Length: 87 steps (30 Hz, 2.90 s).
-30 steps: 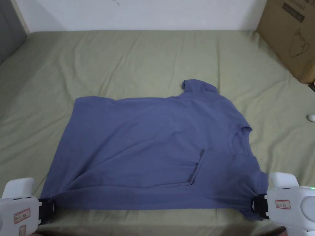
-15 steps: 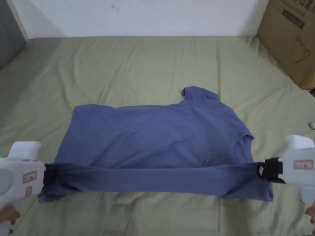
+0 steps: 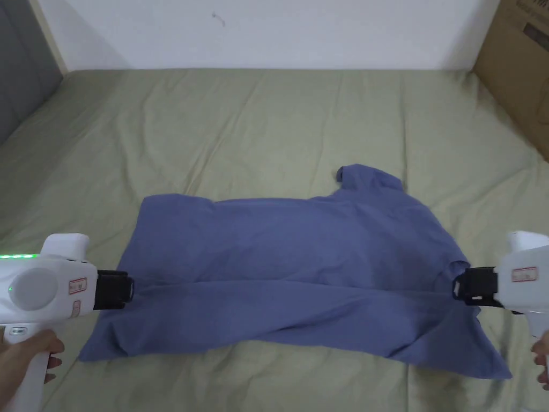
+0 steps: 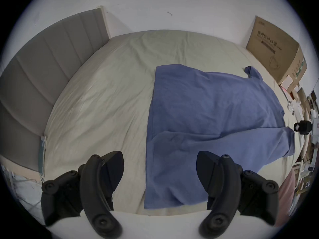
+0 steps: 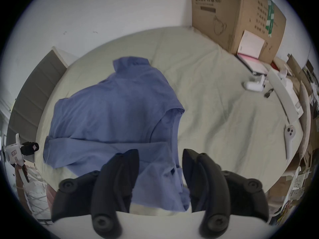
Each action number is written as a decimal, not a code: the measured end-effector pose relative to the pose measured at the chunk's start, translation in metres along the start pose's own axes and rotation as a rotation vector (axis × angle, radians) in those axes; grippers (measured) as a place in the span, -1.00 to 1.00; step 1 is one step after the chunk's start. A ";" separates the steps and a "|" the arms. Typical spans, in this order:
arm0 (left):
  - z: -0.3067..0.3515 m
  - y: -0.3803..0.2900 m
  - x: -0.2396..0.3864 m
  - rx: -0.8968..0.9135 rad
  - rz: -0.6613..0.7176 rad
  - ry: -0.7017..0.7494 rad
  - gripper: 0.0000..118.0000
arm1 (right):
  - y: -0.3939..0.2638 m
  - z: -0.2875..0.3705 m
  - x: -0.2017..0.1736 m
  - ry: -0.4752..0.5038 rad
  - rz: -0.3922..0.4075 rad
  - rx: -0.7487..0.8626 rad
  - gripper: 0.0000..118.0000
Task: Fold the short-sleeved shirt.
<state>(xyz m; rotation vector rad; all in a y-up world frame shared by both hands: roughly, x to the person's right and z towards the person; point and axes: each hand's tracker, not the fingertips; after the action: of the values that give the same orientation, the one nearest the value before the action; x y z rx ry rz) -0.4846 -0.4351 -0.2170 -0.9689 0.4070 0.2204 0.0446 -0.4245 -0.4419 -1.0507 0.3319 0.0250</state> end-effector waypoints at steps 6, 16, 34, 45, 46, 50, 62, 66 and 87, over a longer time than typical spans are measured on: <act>0.024 -0.052 -0.003 0.019 0.116 -0.106 -1.00 | -0.043 0.026 -0.007 0.062 0.054 0.036 -1.00; -0.009 -0.067 -0.014 -0.034 0.141 -0.068 0.83 | -0.078 0.015 -0.011 0.066 0.031 -0.035 -1.00; -0.009 -0.057 -0.013 -0.082 0.069 0.004 -0.89 | -0.078 -0.003 0.018 0.039 -0.037 -0.050 0.37; -0.001 -0.052 -0.011 -0.089 0.055 -0.006 -0.89 | -0.062 -0.022 0.005 0.017 0.119 -0.151 -0.85; 0.003 -0.051 -0.010 -0.082 0.048 -0.003 -0.89 | -0.058 -0.016 0.005 0.027 0.112 -0.146 -0.85; 0.021 -0.049 -0.014 -0.064 0.042 -0.005 -0.89 | -0.051 0.006 0.011 0.032 0.116 -0.101 -0.85; 0.020 -0.123 -0.007 -0.184 -0.036 0.036 -0.37 | -0.131 0.007 0.043 0.049 0.081 -0.199 -0.07; 0.029 -0.114 -0.001 -0.169 -0.044 0.071 0.51 | -0.121 0.019 0.038 0.011 0.085 -0.182 0.33; 0.034 -0.011 0.038 0.148 0.097 -0.024 -1.00 | 0.034 -0.021 -0.016 0.065 0.066 0.079 -0.34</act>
<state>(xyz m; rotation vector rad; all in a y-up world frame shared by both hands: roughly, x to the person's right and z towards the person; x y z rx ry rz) -0.4387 -0.4131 -0.2080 -0.8012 0.4427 0.2858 0.0175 -0.4230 -0.4761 -0.9638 0.4238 0.0366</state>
